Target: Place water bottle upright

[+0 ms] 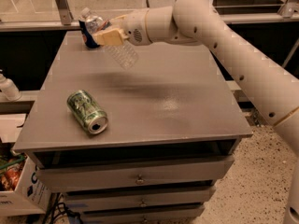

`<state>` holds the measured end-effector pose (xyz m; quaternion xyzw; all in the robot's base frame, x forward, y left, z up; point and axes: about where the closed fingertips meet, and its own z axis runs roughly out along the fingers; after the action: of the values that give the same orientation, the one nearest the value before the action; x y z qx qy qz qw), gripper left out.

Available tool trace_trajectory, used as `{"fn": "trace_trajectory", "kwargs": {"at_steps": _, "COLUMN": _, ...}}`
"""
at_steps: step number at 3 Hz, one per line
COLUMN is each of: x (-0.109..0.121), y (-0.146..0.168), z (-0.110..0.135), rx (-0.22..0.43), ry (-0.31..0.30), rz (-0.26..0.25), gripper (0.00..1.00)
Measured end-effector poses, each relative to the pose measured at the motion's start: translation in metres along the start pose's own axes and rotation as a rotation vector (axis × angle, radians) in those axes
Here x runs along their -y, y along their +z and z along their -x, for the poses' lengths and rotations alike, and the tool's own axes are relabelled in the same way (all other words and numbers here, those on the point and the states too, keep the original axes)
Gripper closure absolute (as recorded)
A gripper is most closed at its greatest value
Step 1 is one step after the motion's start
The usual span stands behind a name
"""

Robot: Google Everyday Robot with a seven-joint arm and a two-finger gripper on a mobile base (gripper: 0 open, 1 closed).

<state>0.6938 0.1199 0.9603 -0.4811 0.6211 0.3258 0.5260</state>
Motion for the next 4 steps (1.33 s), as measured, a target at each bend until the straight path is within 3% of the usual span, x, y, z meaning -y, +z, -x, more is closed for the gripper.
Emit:
{"fn": "trace_trajectory", "kwargs": {"at_steps": 1, "x": -0.004, "y": -0.002, "z": 0.005, "rx": 0.015, "ry": -0.039, "rz": 0.007, "gripper": 1.00}}
{"fn": "trace_trajectory", "kwargs": {"at_steps": 2, "x": -0.004, "y": -0.001, "z": 0.005, "rx": 0.015, "ry": -0.035, "rz": 0.007, "gripper": 1.00}}
{"fn": "trace_trajectory", "kwargs": {"at_steps": 4, "x": 0.000, "y": -0.016, "z": -0.010, "rx": 0.110, "ry": 0.056, "rz": -0.047, "gripper": 1.00}}
